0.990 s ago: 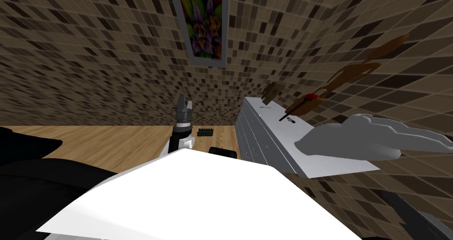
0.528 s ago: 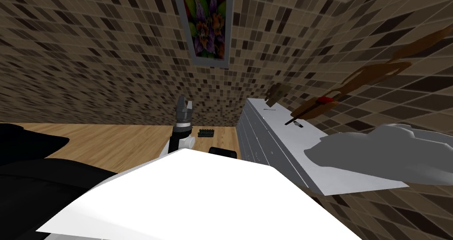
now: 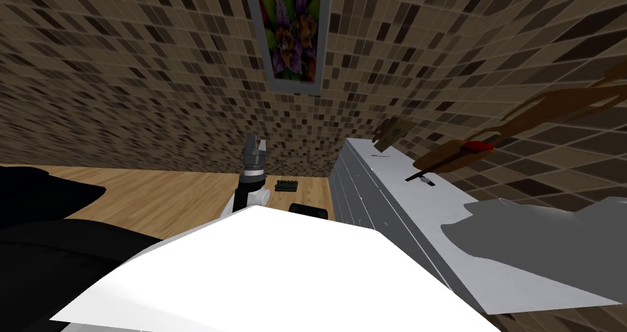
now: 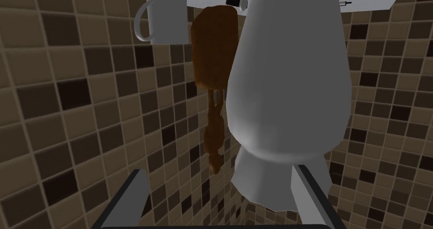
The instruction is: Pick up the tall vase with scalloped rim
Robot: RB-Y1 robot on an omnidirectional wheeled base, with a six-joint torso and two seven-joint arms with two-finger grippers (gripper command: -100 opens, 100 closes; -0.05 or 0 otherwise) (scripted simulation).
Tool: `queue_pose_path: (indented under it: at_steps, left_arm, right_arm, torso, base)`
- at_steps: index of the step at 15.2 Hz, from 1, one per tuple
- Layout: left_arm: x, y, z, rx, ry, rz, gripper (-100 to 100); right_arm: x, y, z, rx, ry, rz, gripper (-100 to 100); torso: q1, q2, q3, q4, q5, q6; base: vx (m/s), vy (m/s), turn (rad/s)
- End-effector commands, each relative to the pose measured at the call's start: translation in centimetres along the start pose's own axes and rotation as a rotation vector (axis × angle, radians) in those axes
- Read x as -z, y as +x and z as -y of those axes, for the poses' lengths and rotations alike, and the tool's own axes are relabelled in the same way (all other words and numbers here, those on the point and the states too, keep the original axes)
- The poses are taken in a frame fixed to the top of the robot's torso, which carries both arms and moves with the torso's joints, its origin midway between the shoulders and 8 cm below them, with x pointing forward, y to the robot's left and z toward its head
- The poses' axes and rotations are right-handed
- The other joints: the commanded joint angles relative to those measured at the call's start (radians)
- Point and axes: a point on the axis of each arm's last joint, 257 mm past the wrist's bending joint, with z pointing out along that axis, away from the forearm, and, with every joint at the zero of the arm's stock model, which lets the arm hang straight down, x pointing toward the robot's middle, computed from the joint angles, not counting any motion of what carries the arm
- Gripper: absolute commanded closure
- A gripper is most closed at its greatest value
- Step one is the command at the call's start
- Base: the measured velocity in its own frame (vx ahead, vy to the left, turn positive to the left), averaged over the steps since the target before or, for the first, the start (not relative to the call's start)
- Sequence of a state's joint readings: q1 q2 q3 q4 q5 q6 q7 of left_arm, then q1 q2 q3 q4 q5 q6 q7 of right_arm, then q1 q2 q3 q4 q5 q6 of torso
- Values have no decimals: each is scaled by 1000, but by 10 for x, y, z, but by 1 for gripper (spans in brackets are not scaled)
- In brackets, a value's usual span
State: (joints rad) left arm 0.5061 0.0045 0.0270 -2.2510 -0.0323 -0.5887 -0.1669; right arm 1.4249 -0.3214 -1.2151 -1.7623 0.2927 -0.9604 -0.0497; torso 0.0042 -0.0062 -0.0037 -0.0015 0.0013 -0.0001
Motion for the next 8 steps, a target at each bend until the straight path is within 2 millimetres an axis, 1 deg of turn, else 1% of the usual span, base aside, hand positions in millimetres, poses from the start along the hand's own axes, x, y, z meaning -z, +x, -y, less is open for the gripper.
queue_pose_path:
  at_steps: [1,2,3,4,5,6,7,8]
  left_arm:
    - [0,0,0,0,0,0,0]
    - [0,0,0,0,0,0,0]
    - [0,0,0,0,0,0,0]
    - [0,0,0,0,0,0,0]
    - [0,0,0,0,0,0,0]
    - [0,0,0,0,0,0,0]
    - [0,0,0,0,0,0,0]
    - [0,0,0,0,0,0,0]
  right_arm:
    - [17,-13,6,56,10,-44,-100]
    - [22,-20,9,79,21,-58,-100]
    - [22,-20,9,80,21,-59,-100]
    - [31,-30,11,123,24,-94,-100]
    - [35,-34,13,137,32,-110,-100]
    - [42,-43,13,172,28,-139,-100]
    - [45,-47,15,188,36,-156,-100]
    - [47,-47,15,191,39,-164,-100]
  torso:
    - [0,0,0,0,0,0]
    - [0,0,0,0,0,0]
    - [-1,0,0,0,0,0]
    - [-1,1,1,0,0,0]
    - [-1,1,1,0,0,0]
    - [-1,1,0,0,0,0]
    - [-1,0,0,0,0,0]
    - [-1,0,0,0,0,0]
  base:
    - [85,19,73]
    - [87,20,65]
    - [60,14,15]
    - [75,21,57]
    - [80,24,73]
    - [92,26,90]
    - [95,18,68]
    - [69,11,15]
